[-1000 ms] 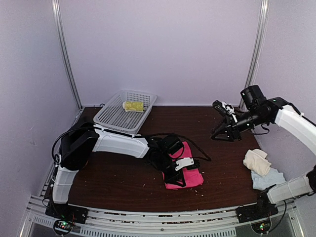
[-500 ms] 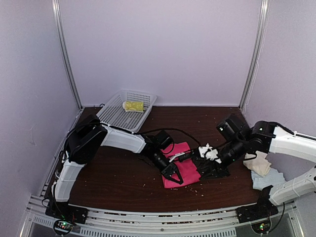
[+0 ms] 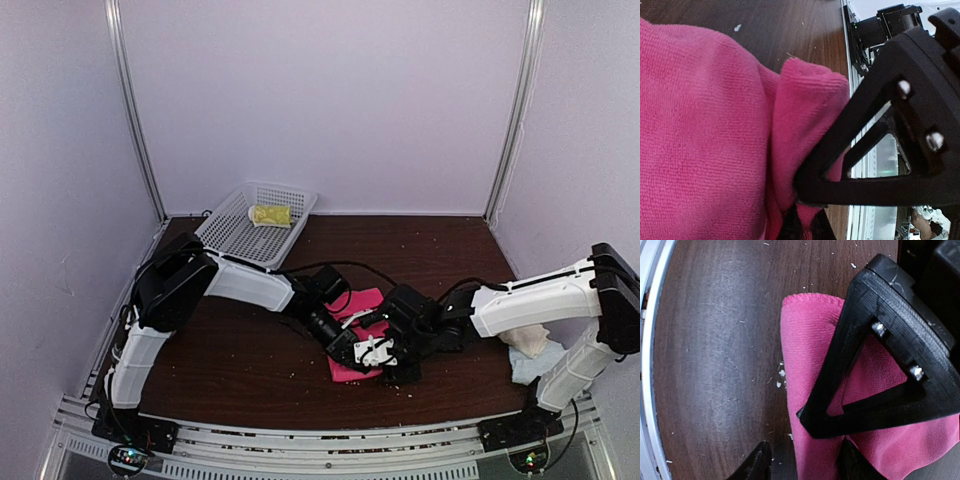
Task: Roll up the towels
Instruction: Roll the towel at the center of the board.
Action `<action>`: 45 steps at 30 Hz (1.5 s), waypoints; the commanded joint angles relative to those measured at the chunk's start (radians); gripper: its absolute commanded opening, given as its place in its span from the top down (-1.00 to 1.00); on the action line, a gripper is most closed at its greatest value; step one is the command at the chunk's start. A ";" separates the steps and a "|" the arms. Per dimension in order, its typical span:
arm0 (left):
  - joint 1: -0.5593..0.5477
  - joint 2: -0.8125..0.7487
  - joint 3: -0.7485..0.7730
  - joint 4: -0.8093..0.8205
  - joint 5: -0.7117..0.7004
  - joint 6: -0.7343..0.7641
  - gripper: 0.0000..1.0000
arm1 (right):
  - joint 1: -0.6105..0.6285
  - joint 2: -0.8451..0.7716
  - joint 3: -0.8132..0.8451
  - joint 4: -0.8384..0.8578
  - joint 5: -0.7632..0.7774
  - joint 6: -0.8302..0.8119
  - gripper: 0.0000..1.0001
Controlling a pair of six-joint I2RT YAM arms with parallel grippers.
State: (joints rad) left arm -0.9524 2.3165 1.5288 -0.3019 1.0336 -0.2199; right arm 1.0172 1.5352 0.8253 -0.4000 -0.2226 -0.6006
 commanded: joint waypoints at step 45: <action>-0.361 -0.412 -0.309 0.139 -1.165 0.549 0.14 | -0.321 0.766 0.621 -0.729 -0.563 -0.016 1.00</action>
State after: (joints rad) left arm -1.3205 1.8442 1.1629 -0.1215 -0.0647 0.2520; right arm 0.6949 2.2459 1.4990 -1.1961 -0.9840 -0.6216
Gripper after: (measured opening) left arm 0.434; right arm 0.062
